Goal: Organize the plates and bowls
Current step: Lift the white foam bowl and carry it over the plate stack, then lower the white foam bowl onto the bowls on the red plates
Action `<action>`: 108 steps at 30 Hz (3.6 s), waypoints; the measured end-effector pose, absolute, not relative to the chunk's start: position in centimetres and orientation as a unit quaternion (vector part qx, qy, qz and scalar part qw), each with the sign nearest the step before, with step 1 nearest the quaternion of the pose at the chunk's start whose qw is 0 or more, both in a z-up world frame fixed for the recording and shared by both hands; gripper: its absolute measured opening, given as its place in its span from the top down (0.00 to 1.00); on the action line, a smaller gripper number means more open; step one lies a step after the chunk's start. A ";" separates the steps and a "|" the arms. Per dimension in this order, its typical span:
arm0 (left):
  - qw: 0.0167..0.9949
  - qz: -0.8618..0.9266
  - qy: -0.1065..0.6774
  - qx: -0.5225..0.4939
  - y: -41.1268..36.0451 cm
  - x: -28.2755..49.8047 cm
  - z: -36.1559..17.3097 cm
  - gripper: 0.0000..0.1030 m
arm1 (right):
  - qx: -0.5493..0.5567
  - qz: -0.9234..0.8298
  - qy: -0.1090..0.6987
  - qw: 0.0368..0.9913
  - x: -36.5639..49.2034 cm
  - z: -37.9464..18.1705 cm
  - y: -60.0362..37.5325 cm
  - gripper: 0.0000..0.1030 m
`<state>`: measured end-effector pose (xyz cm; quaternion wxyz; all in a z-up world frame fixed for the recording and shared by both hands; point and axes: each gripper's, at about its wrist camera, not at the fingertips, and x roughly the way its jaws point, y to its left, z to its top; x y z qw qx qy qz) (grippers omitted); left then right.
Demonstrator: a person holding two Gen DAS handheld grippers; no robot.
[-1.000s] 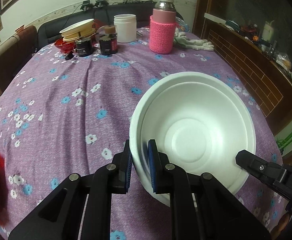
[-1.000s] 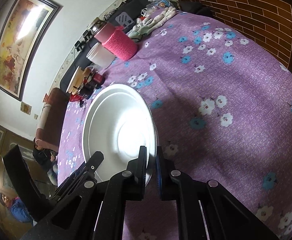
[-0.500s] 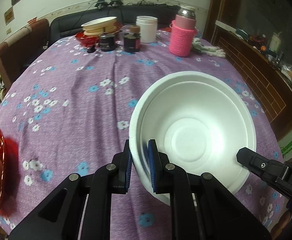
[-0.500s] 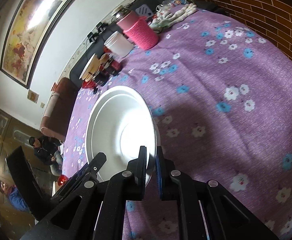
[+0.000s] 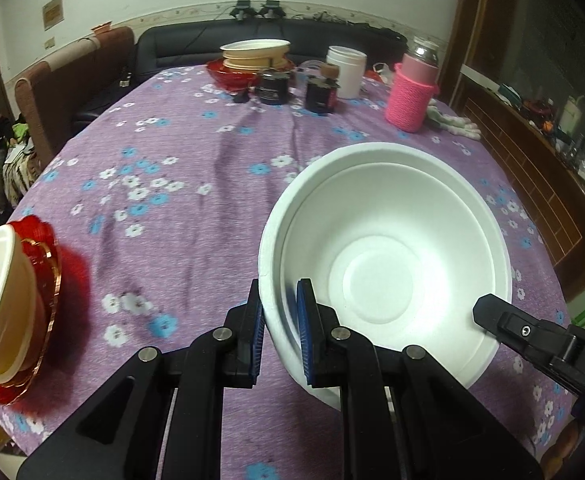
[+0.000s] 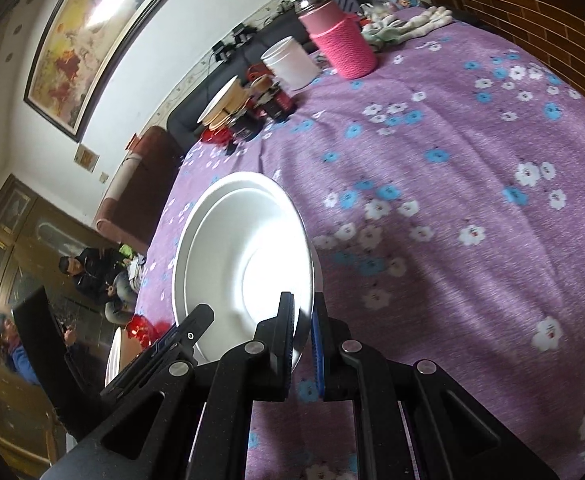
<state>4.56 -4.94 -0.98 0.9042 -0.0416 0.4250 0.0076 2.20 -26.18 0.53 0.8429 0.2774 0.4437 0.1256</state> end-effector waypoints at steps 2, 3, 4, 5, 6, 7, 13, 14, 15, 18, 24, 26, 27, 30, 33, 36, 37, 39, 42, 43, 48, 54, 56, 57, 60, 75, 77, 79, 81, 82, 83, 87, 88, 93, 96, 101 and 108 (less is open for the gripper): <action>0.905 0.013 0.423 -0.048 -4.1 4.1 -0.8 0.88 | 0.272 0.132 0.444 0.844 2.1 0.7 -25.5 0.92; 0.906 0.017 0.420 -0.051 -3.6 3.7 -0.6 0.88 | 0.269 0.136 0.443 0.844 2.1 0.9 -25.1 0.92; 0.907 0.020 0.417 -0.054 -3.2 3.5 -0.5 0.88 | 0.266 0.142 0.442 0.845 2.0 1.1 -24.6 0.92; 0.908 0.024 0.414 -0.056 -2.7 3.2 -0.3 0.88 | 0.263 0.147 0.440 0.846 1.9 1.2 -24.2 0.92; 0.910 0.028 0.409 -0.059 -2.3 2.9 -0.1 0.88 | 0.258 0.152 0.439 0.847 1.8 1.4 -23.7 0.92; 0.911 0.033 0.406 -0.061 -1.9 2.6 0.1 0.88 | 0.253 0.158 0.437 0.848 1.7 1.6 -23.2 0.92; 0.914 0.051 0.395 -0.075 0.5 1.3 0.7 0.88 | 0.231 0.185 0.433 0.852 1.3 2.6 -20.5 0.92; 0.914 0.053 0.395 -0.077 0.8 1.2 0.8 0.88 | 0.228 0.188 0.433 0.852 1.3 2.7 -20.1 0.92; 0.914 0.055 0.394 -0.079 1.1 1.1 0.9 0.88 | 0.225 0.191 0.433 0.852 1.2 2.8 -19.8 0.92; 0.915 0.063 0.389 -0.084 2.1 0.5 1.0 0.88 | 0.218 0.201 0.433 0.851 1.2 3.0 -18.7 0.92; 0.915 0.078 0.384 -0.098 4.1 -0.3 1.1 0.88 | 0.203 0.220 0.434 0.850 1.0 3.5 -16.5 0.92; 0.914 0.083 0.384 -0.102 4.7 -0.4 1.1 0.88 | 0.199 0.227 0.434 0.849 1.0 3.6 -15.7 0.92; 0.914 0.086 0.383 -0.105 5.1 -0.5 1.1 0.88 | 0.197 0.230 0.435 0.848 1.0 3.7 -15.4 0.92; 0.914 0.096 0.379 -0.112 6.0 -0.7 1.3 0.88 | 0.190 0.242 0.436 0.846 1.0 3.8 -14.2 0.92; 0.914 0.104 0.375 -0.117 6.8 -1.0 1.4 0.88 | 0.185 0.250 0.437 0.844 1.1 3.9 -13.2 0.92; 0.913 0.112 0.373 -0.122 7.7 -1.4 1.4 0.88 | 0.181 0.259 0.437 0.842 1.2 4.0 -12.4 0.92; 0.913 0.115 0.372 -0.123 7.9 -1.5 1.4 0.88 | 0.179 0.262 0.437 0.841 1.2 4.1 -12.0 0.92; 0.912 0.122 0.371 -0.125 8.5 -1.6 1.4 0.88 | 0.176 0.268 0.438 0.840 1.2 4.1 -11.3 0.92; 0.910 0.131 0.370 -0.132 9.3 -1.9 1.5 0.88 | 0.171 0.276 0.438 0.838 1.2 4.3 -10.4 0.92; 0.910 0.134 0.369 -0.133 9.5 -2.0 1.6 0.88 | 0.169 0.280 0.438 0.837 1.2 4.3 -10.0 0.92; 0.910 0.153 0.360 -0.139 10.8 -2.9 2.1 0.88 | 0.162 0.296 0.438 0.833 1.2 4.6 -8.4 0.92; 0.908 0.172 0.352 -0.147 12.1 -3.6 2.4 0.88 | 0.153 0.315 0.435 0.830 0.9 5.1 -6.6 0.93; 0.908 0.177 0.350 -0.149 12.6 -4.0 2.6 0.88 | 0.149 0.320 0.434 0.829 0.9 5.3 -6.0 0.93; 0.907 0.181 0.348 -0.151 12.9 -4.1 2.6 0.88 | 0.148 0.322 0.434 0.828 0.9 5.4 -5.7 0.93; 0.905 0.190 0.346 -0.156 13.7 -4.6 2.6 0.88 | 0.142 0.331 0.434 0.826 0.8 5.6 -4.6 0.93; 0.892 0.236 0.340 -0.180 18.3 -6.6 2.3 0.88 | 0.107 0.371 0.446 0.807 0.1 5.5 1.2 0.93; 0.891 0.240 0.339 -0.181 18.7 -6.8 2.4 0.88 | 0.104 0.375 0.448 0.805 0.0 5.5 1.9 0.93; 0.890 0.244 0.339 -0.181 18.9 -6.9 2.4 0.88 | 0.100 0.378 0.450 0.803 0.0 5.6 2.5 0.93; 0.888 0.247 0.341 -0.184 19.2 -7.1 2.3 0.88 | 0.098 0.380 0.452 0.801 0.2 5.6 3.0 0.93; 0.888 0.248 0.341 -0.185 19.3 -7.1 2.3 0.88 | 0.097 0.380 0.453 0.800 0.3 5.6 3.2 0.93; 0.887 0.249 0.342 -0.184 19.4 -7.1 2.2 0.88 | 0.096 0.381 0.453 0.800 0.4 5.5 3.4 0.93; 0.884 0.252 0.345 -0.189 19.6 -6.8 2.0 0.88 | 0.094 0.380 0.460 0.797 0.9 5.0 4.1 0.93; 0.884 0.253 0.345 -0.190 19.6 -6.8 2.1 0.88 | 0.094 0.380 0.462 0.796 1.0 4.9 4.2 0.93; 0.885 0.256 0.340 -0.189 19.9 -6.5 2.4 0.88 | 0.094 0.380 0.463 0.795 1.3 5.0 4.8 0.93; 0.882 0.256 0.347 -0.192 20.1 -6.2 2.1 0.88 | 0.094 0.379 0.463 0.795 1.6 5.1 4.9 0.93; 0.878 0.255 0.355 -0.195 20.5 -6.2 1.5 0.88 | 0.088 0.376 0.471 0.793 1.9 4.8 5.4 0.93; 0.876 0.257 0.359 -0.193 20.6 -6.1 1.4 0.88 | 0.086 0.374 0.479 0.790 2.3 4.3 5.7 0.93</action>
